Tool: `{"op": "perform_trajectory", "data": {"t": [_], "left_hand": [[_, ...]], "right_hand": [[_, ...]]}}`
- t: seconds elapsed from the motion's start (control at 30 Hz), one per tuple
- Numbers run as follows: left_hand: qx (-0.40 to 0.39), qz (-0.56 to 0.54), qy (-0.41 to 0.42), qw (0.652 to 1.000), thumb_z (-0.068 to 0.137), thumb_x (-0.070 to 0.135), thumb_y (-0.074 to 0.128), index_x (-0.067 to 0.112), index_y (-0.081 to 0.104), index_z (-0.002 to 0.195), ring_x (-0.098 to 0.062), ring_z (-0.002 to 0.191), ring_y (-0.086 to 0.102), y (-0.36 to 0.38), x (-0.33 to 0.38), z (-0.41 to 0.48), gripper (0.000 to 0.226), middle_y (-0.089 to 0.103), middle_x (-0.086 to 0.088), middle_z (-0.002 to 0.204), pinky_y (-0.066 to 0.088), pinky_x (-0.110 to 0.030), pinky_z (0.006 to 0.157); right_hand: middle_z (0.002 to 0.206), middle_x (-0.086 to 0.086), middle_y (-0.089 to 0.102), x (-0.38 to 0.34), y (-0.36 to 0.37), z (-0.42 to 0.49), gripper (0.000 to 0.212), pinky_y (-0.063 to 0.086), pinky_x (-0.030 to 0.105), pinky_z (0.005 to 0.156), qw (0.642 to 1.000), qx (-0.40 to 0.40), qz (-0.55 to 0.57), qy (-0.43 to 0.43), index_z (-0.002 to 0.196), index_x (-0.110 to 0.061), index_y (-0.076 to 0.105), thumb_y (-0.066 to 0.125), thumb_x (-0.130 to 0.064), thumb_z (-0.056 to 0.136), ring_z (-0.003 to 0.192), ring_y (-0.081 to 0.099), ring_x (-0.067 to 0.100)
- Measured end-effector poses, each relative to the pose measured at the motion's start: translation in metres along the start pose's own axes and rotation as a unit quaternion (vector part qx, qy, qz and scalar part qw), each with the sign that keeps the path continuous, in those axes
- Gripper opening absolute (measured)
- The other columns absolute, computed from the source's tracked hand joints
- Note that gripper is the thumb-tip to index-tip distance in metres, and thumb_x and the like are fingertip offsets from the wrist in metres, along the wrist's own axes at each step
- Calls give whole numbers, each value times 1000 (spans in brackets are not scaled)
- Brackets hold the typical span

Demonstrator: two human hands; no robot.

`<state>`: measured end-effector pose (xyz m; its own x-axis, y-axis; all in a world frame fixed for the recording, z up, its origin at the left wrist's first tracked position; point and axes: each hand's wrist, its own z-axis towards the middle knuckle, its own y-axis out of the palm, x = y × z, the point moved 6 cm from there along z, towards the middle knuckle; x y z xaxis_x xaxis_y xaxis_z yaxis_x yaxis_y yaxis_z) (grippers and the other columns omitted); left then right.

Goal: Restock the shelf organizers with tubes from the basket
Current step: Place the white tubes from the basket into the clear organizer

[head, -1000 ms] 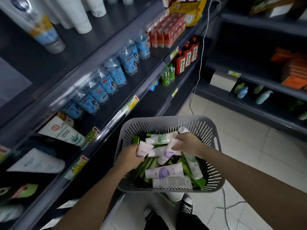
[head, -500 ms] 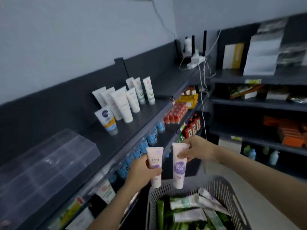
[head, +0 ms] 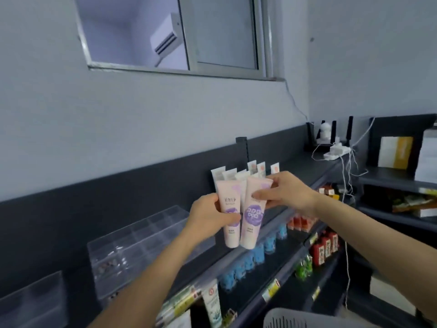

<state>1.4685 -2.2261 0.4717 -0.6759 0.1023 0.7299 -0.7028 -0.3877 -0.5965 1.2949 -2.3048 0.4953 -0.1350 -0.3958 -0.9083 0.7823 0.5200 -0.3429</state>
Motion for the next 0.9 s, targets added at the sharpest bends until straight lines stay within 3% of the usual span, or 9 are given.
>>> {"op": "perform_trajectory", "data": {"t": [0.13,0.23,0.53,0.73,0.83,0.9], "left_hand": [[47,19,-11,999,67,20,78,22,69,89,-3,77,69,-58,-11,-9,24,73,12,85,58,-29,70],[81,33,-30,996,68,21,79,23,68,94,-3,78,69,-98,-28,-19,28,72,12,90,58,-28,70],[173,56,-113,977,70,18,79,19,67,94,-8,81,68,-220,-105,-84,27,71,9,90,57,-31,72],[226,81,-168,956,70,17,78,15,65,96,-7,80,67,-290,-171,-138,29,71,5,93,52,-23,66],[254,93,-200,942,72,17,78,15,63,98,-10,83,66,-319,-204,-164,31,69,5,95,50,-22,65],[279,96,-218,930,72,17,78,15,62,98,-9,83,65,-337,-223,-177,31,68,5,94,47,-20,63]], "right_hand": [[89,11,75,-36,51,29,3,60,35,76,999,1,-1,-39,83,-3,69,69,-6,82,81,73,20],[83,9,74,-55,91,47,8,59,27,63,998,-11,11,-53,86,2,67,69,-5,82,72,72,13],[93,13,74,-92,224,88,18,61,33,73,991,-88,81,-68,96,5,66,70,-4,81,84,73,22],[91,14,74,-100,334,104,21,60,26,65,986,-136,58,-81,95,7,65,70,-6,81,79,73,19],[89,14,74,-100,384,112,19,61,30,69,984,-146,15,-101,92,5,67,72,-10,80,80,72,22],[86,13,73,-99,412,119,17,59,42,75,982,-151,-4,-112,87,0,68,73,-14,79,83,71,29]]}}
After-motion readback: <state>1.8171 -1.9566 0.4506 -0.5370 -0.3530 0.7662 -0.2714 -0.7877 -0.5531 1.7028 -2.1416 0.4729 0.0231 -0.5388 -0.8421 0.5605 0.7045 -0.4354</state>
